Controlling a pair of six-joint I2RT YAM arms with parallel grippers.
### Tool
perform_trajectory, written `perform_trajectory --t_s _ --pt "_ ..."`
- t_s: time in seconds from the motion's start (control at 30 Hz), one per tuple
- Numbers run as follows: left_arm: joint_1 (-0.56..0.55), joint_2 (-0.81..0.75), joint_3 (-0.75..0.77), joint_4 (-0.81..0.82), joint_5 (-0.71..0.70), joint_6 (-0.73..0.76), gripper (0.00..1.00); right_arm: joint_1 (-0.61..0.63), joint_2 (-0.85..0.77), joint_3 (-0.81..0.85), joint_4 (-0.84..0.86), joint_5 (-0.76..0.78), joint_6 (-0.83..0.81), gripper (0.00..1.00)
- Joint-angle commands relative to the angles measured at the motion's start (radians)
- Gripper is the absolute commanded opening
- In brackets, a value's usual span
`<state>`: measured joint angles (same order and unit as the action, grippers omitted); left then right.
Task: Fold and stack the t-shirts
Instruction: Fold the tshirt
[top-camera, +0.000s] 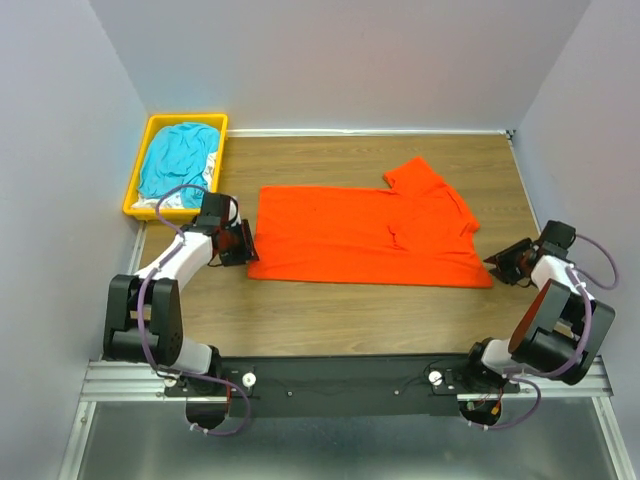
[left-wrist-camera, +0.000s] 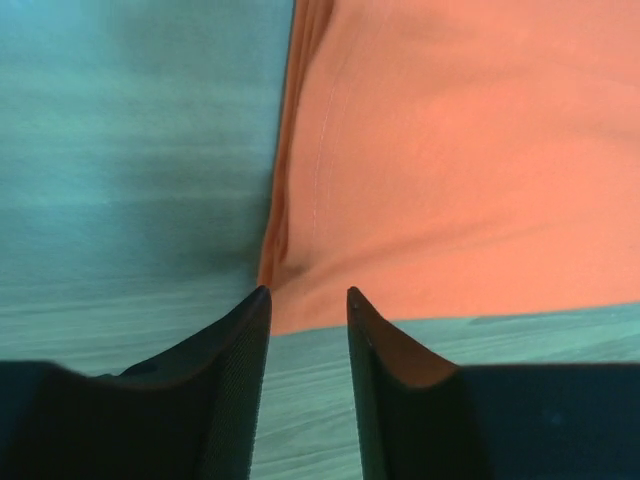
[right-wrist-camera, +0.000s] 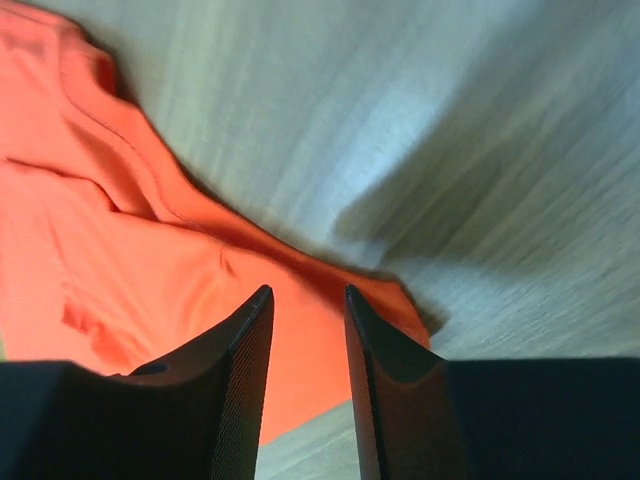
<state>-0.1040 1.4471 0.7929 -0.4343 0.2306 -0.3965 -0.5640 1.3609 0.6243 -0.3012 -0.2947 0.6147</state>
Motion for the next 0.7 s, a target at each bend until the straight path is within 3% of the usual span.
perform_trajectory --t_s 0.0,0.13,0.4,0.67 --pt "0.006 -0.036 0.132 0.031 -0.134 0.011 0.54 0.085 -0.011 0.126 -0.059 0.118 -0.085 0.42" --pt "0.006 0.085 0.255 0.101 -0.207 0.057 0.55 0.205 0.044 0.261 -0.053 0.216 -0.121 0.44" --pt "-0.013 0.429 0.618 0.112 -0.28 0.174 0.55 0.28 0.227 0.501 -0.067 0.114 -0.191 0.46" --pt "-0.028 0.68 0.894 0.014 -0.255 0.2 0.56 0.305 0.222 0.483 -0.075 0.106 -0.242 0.47"
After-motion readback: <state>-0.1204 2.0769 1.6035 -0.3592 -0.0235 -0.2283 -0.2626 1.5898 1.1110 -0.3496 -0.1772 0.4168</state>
